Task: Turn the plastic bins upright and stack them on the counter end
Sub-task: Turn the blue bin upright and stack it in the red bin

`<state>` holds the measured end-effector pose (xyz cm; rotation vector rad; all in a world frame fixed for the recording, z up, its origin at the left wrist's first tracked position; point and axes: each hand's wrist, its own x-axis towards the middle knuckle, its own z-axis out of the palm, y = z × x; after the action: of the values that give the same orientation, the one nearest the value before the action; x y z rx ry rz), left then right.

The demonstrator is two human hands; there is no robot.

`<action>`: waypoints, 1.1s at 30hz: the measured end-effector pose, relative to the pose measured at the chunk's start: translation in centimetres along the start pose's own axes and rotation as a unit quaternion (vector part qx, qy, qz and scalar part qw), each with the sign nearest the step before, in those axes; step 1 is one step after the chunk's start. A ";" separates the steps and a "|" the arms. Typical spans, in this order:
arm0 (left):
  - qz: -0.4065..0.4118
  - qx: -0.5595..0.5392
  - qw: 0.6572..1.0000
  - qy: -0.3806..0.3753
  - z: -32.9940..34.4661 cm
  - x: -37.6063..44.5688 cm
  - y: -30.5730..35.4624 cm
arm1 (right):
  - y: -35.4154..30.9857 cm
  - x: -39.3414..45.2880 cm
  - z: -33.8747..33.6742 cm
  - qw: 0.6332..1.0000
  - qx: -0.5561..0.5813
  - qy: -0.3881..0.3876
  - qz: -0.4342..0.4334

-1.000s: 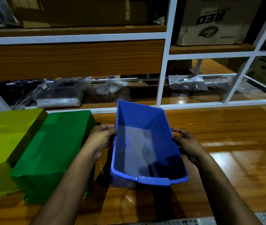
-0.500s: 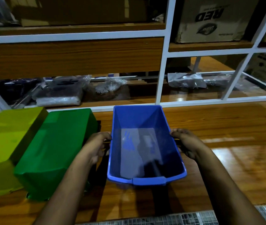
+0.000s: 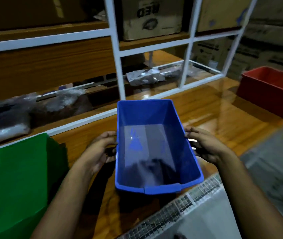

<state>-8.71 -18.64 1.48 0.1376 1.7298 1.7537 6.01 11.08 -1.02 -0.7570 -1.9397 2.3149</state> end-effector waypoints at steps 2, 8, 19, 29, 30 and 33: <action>-0.008 0.001 0.999 -0.049 2.5 1.1 0.2 | 0.7 -2.2 -2.9 0.999 0.017 0.038 0.004; -0.037 0.024 0.981 -0.187 13.6 3.7 0.0 | 1.9 -9.6 -11.9 0.984 0.112 0.139 -0.013; -0.035 0.050 0.937 -0.345 40.0 7.1 0.3 | 1.7 -20.2 -31.4 0.935 0.155 0.303 -0.100; -0.005 0.059 0.907 -0.418 56.9 9.2 4.0 | -3.5 -23.4 -44.4 0.903 0.158 0.365 -0.164; -0.004 0.050 0.903 -0.426 58.2 9.9 4.4 | -4.1 -23.3 -45.8 0.901 0.162 0.364 -0.171; 0.014 0.031 0.895 -0.444 61.9 12.4 5.8 | -6.6 -22.5 -49.8 0.903 0.163 0.346 -0.193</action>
<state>11.02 41.05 9.63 0.8523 1.0885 1.3133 42.81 51.03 7.65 -0.8922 -1.2174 1.7262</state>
